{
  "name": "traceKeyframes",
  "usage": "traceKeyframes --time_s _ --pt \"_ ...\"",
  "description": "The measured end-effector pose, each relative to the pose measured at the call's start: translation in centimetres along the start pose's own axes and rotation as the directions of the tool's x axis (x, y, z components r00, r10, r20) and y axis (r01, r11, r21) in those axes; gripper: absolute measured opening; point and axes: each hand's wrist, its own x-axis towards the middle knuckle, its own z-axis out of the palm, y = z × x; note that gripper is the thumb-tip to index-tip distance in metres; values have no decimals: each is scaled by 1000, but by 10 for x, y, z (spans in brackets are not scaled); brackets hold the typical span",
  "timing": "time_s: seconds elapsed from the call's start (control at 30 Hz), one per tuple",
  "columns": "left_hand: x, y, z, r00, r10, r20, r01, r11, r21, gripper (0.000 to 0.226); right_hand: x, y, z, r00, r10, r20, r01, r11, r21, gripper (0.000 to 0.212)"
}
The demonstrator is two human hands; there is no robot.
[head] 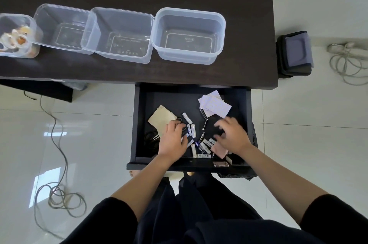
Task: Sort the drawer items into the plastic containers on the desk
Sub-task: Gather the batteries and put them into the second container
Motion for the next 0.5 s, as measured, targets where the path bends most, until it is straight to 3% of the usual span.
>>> traceKeyframes --time_s 0.07,0.13,0.27,0.4,0.5 --pt "1 2 7 996 26 84 -26 1000 -3 42 -4 1 0 969 -8 246 34 995 -99 37" --pt "2 4 11 981 13 194 -20 999 32 48 -3 -3 -2 919 -1 395 101 967 -232 40" --pt "3 4 16 949 3 314 -37 994 103 48 4 -5 -2 897 22 442 131 941 -313 37" --pt "2 3 16 946 -22 323 -14 994 109 44 10 -1 -5 872 104 478 -86 995 -59 26" --pt "2 3 15 954 -54 295 30 996 86 34 12 -3 -12 896 128 426 -220 959 176 21"
